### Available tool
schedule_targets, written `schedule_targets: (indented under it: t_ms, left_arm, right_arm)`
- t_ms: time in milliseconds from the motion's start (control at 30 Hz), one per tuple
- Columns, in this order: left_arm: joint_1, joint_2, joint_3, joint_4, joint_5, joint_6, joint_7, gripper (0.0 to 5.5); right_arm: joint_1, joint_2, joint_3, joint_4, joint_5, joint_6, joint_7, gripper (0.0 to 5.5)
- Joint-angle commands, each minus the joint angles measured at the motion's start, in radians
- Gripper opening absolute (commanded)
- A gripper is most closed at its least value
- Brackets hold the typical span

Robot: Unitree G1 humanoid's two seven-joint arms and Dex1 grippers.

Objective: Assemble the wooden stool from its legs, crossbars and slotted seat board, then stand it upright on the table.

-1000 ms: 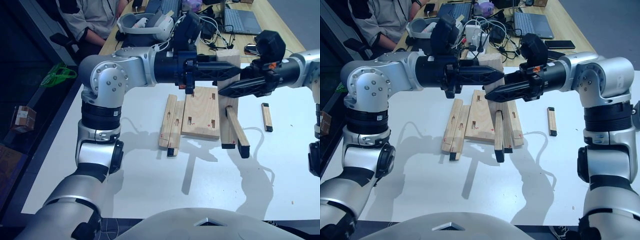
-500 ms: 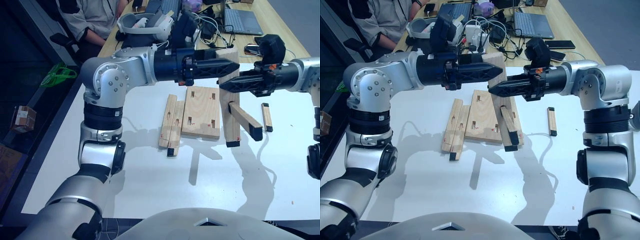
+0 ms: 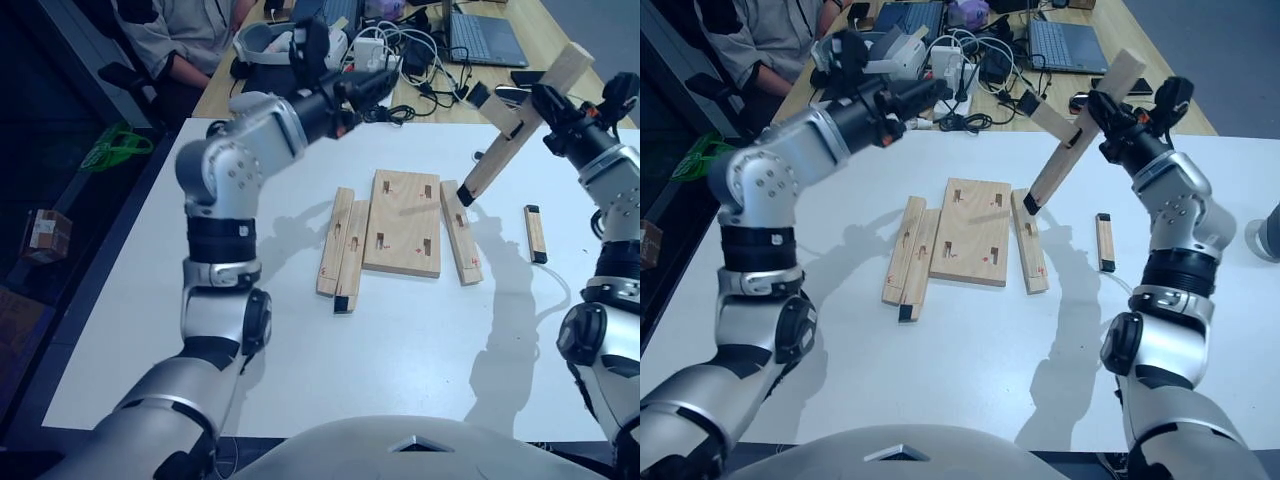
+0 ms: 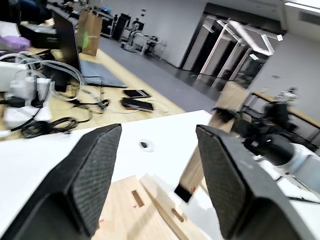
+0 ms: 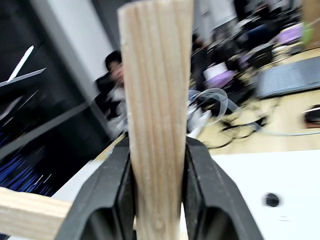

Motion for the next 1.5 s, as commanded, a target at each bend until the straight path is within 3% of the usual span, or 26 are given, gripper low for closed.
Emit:
schedule_targets:
  t_ms: [33,133,200,367,467,633,1067,1400,1500]
  left_arm:
    - [0.087,-0.097,-0.033,-0.120,0.023,0.027,0.116,2.75]
    - [0.136,-0.136,-0.059,-0.178,0.026,0.054,0.155,2.75]
    - [0.166,-0.095,-0.139,-0.200,0.086,0.054,0.145,2.75]
    - [0.164,0.123,-0.527,-0.117,0.356,0.029,0.024,2.75]
    - [0.124,0.185,-0.716,-0.063,0.475,-0.024,-0.094,2.75]
    - [0.099,0.254,-0.871,-0.069,0.592,-0.056,-0.259,2.75]
    - [0.182,0.289,-0.857,-0.229,0.588,0.005,-0.429,2.75]
    - [0.136,0.113,-0.698,-0.045,0.607,-0.008,-0.298,2.75]
    - [0.129,0.110,-0.738,-0.018,0.637,-0.029,-0.311,2.75]
  right_arm:
    - [0.025,0.053,-0.073,0.114,-0.028,-0.163,-0.143,1.01]
    - [0.019,0.067,-0.117,0.193,-0.004,-0.223,-0.167,1.01]
    - [-0.005,0.070,-0.139,0.225,0.016,-0.249,-0.165,1.01]
    - [-0.079,0.079,-0.158,0.207,0.071,-0.247,-0.146,1.01]
    - [-0.091,0.111,-0.162,0.224,0.095,-0.245,-0.145,1.01]
    - [-0.100,0.173,-0.161,0.330,0.083,-0.299,-0.149,1.01]
    - [-0.148,0.173,-0.146,0.544,0.015,-0.477,-0.153,1.01]
    - [-0.208,0.206,-0.163,0.615,0.049,-0.469,-0.104,1.01]
    - [-0.211,0.209,-0.137,0.628,0.009,-0.499,-0.124,1.01]
